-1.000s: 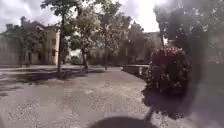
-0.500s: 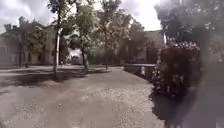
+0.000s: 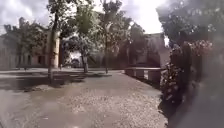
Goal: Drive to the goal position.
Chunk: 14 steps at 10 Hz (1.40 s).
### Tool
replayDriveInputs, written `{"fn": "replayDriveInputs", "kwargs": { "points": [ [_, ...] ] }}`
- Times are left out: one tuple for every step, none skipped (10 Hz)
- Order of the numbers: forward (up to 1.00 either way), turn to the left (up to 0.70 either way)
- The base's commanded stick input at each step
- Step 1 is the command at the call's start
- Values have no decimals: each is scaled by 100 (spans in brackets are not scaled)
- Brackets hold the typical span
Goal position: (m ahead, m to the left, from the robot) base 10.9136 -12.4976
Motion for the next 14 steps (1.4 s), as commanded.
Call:
{"fn": "replayDriveInputs", "kwargs": {
  "points": [
    [85, 0],
    [85, 0],
    [85, 0],
    [85, 0],
    [85, 0],
    [85, 0],
    [85, 0],
    [85, 0],
    [85, 0],
    [85, 0],
    [85, 0],
    [85, 0],
    [85, 0],
    [85, 0]
  ]
}}
